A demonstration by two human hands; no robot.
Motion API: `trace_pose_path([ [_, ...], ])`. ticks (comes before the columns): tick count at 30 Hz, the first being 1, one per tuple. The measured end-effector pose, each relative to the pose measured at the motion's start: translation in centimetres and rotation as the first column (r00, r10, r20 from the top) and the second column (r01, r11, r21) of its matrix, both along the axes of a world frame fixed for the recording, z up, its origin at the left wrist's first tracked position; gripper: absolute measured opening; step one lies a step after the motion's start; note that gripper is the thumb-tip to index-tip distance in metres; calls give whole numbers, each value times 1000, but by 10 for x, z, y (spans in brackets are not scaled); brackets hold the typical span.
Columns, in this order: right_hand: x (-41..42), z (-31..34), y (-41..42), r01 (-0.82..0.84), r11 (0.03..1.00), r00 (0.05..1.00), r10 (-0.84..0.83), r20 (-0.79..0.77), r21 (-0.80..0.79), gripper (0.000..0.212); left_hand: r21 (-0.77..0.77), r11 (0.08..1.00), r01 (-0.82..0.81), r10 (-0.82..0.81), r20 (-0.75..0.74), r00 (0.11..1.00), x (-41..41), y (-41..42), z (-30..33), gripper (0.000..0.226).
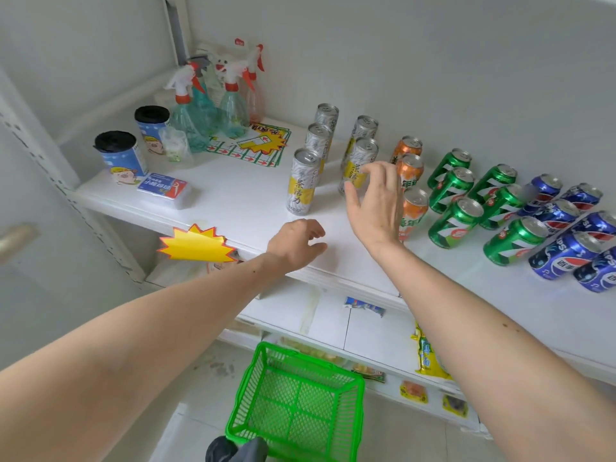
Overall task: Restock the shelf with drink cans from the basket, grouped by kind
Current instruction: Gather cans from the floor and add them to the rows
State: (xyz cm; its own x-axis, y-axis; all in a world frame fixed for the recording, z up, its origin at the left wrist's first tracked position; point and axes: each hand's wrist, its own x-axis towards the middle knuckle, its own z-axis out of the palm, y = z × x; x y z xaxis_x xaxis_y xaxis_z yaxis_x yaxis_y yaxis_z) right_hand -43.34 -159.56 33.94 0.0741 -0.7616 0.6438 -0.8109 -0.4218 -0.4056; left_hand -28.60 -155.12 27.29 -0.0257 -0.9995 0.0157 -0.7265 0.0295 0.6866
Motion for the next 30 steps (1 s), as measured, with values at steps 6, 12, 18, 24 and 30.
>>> trace_pose_path([
  [6,35,-11,44,-173,984,985,173,3,-37,26,3,991,-133,133,6,991,33,52,-4,27],
  [12,76,-35,96,-340,941,940,340,-26,5,26,46,946,-320,321,1,947,63,130,-19,24],
  [18,134,-62,151,-491,869,867,495,-62,71,25,141,878,-457,461,1,887,117,211,-41,26],
  [24,214,-87,195,-561,819,815,572,-88,122,27,199,790,-580,587,24,809,197,278,-58,26],
  [30,296,-133,228,-571,793,793,600,-108,213,26,271,752,-601,606,73,792,285,332,-85,25],
])
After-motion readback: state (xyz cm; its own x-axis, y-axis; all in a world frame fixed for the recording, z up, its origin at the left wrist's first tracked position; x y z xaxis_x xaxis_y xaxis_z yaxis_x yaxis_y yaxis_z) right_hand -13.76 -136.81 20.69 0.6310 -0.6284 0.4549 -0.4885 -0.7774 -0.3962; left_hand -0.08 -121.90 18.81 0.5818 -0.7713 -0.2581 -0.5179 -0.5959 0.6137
